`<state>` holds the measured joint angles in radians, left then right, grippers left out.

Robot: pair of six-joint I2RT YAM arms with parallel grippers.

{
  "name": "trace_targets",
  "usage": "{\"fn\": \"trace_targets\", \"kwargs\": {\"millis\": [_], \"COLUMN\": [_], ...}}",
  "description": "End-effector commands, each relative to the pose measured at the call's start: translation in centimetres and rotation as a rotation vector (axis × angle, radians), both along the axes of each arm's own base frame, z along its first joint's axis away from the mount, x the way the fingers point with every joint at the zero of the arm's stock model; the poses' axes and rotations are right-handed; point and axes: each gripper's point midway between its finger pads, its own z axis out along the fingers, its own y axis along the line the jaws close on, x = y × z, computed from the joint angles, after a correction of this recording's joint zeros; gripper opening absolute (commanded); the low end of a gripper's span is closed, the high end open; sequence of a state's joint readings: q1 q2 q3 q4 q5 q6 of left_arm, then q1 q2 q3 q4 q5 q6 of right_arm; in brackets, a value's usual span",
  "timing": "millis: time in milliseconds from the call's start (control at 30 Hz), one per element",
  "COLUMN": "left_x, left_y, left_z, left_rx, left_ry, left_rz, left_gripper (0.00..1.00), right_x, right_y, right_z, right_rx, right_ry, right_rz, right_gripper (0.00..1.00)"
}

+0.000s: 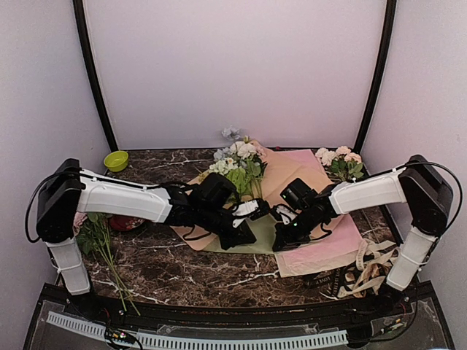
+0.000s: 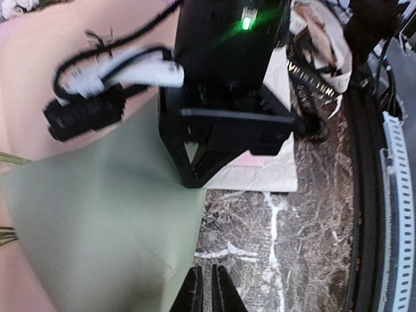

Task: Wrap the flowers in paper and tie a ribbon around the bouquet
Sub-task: Press the fold line of the 1/4-folded wrapping paper.

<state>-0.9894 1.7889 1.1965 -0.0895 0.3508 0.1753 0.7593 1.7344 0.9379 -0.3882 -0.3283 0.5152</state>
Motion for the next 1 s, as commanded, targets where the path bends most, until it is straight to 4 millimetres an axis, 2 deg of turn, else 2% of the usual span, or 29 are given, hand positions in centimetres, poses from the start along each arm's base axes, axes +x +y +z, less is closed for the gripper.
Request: {"fn": "trace_targets", "kwargs": {"millis": [0, 100, 167, 267, 433, 667, 967], "left_x": [1.1, 1.5, 1.5, 1.9, 1.3, -0.4, -0.6], "left_y": [-0.9, -1.5, -1.4, -0.1, 2.0, 5.6, 11.9], "left_z": [-3.2, -3.6, -4.9, -7.5, -9.9, -12.2, -13.5], "left_rx": [0.058, 0.027, 0.049, 0.136, 0.223, 0.346, 0.420], "left_ry": [-0.041, -0.056, -0.045, -0.031, 0.014, 0.081, 0.182], "left_rz": [0.046, 0.061, 0.069, 0.125, 0.166, 0.201, 0.359], "left_gripper": [0.06, 0.06, 0.06, 0.05, 0.04, 0.03, 0.02], "right_x": [-0.3, -0.5, -0.6, -0.7, -0.9, -1.0, -1.1], "right_y": [0.2, 0.2, 0.2, 0.1, -0.2, -0.6, -0.8], "right_z": [-0.4, -0.5, -0.6, -0.8, -0.9, -1.3, -1.4], "right_rx": [0.023, 0.037, 0.041, 0.037, 0.030, 0.009, 0.005], "right_ry": [0.021, 0.029, 0.033, 0.033, 0.035, 0.032, 0.029], "right_rz": [-0.028, -0.042, -0.044, -0.046, -0.045, -0.043, -0.037], "right_gripper": [0.00, 0.00, 0.00, 0.00, 0.00, 0.00, 0.00]}}
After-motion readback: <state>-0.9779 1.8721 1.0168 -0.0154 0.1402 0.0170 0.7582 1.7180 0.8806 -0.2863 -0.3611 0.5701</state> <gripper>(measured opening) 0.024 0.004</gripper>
